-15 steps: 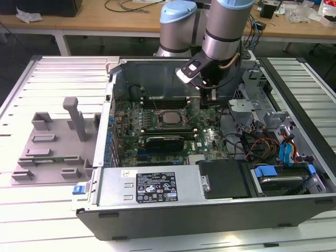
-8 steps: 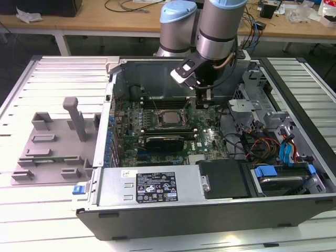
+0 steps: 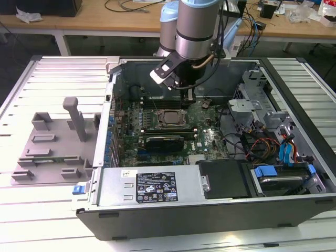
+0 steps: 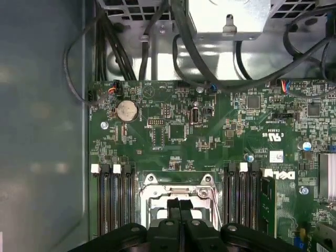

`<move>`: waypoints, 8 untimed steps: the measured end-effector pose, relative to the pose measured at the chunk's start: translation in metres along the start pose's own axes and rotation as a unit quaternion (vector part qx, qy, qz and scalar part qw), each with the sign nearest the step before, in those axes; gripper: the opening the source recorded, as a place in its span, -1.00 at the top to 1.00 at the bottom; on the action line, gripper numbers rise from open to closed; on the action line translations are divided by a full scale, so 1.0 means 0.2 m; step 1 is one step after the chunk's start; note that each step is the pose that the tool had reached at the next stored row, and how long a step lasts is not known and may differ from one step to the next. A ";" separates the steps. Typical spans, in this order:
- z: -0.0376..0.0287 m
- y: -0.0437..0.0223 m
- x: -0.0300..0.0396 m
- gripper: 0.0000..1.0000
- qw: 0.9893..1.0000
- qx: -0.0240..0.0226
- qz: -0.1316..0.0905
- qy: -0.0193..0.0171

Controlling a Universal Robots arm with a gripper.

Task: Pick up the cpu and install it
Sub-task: 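Close the cpu cover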

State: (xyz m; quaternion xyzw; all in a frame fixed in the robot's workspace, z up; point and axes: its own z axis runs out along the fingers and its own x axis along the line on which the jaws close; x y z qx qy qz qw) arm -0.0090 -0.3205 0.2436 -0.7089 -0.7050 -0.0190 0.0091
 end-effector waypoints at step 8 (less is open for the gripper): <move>0.013 -0.029 -0.007 0.79 1.000 0.018 0.000 0.000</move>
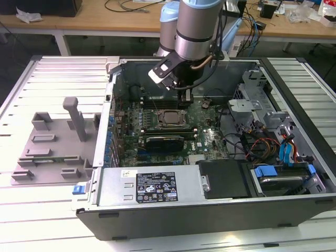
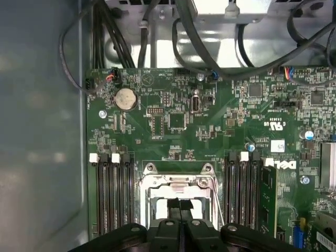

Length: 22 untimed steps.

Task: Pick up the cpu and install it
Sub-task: 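Close the cpu cover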

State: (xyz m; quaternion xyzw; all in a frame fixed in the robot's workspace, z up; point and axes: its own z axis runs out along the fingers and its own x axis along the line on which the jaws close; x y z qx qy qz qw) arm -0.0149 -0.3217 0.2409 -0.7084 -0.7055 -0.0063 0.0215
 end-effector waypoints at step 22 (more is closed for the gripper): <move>0.035 -0.040 -0.023 0.79 0.980 0.008 -0.199 -0.005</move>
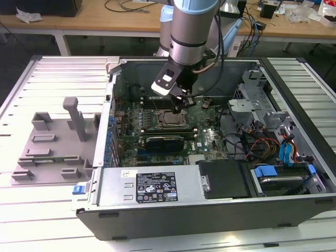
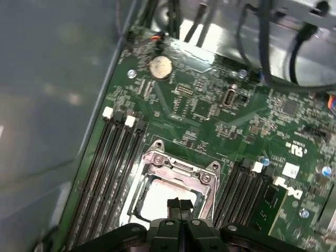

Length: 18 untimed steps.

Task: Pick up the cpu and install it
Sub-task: 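Close the cpu cover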

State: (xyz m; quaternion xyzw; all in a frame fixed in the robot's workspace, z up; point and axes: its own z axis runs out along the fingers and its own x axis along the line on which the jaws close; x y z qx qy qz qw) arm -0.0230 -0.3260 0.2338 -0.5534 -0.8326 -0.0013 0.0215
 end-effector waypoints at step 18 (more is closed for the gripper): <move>0.001 0.000 0.000 0.79 0.969 0.009 -0.248 -0.005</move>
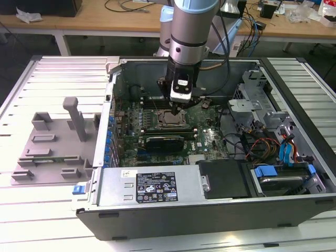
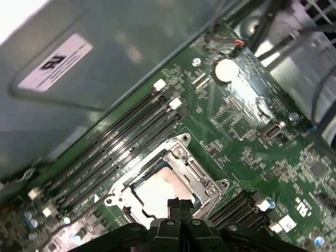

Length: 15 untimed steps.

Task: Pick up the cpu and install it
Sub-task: 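Close the cpu cover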

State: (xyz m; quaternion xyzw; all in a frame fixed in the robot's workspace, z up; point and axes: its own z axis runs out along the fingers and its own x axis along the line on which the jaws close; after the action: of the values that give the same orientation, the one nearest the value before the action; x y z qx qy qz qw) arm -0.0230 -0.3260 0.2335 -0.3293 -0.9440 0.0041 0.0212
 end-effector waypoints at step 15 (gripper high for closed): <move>0.015 0.000 0.000 0.79 0.976 0.008 -0.218 -0.006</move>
State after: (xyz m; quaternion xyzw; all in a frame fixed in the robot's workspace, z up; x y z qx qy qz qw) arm -0.0230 -0.3259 0.2306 -0.1159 -0.9930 0.0084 0.0188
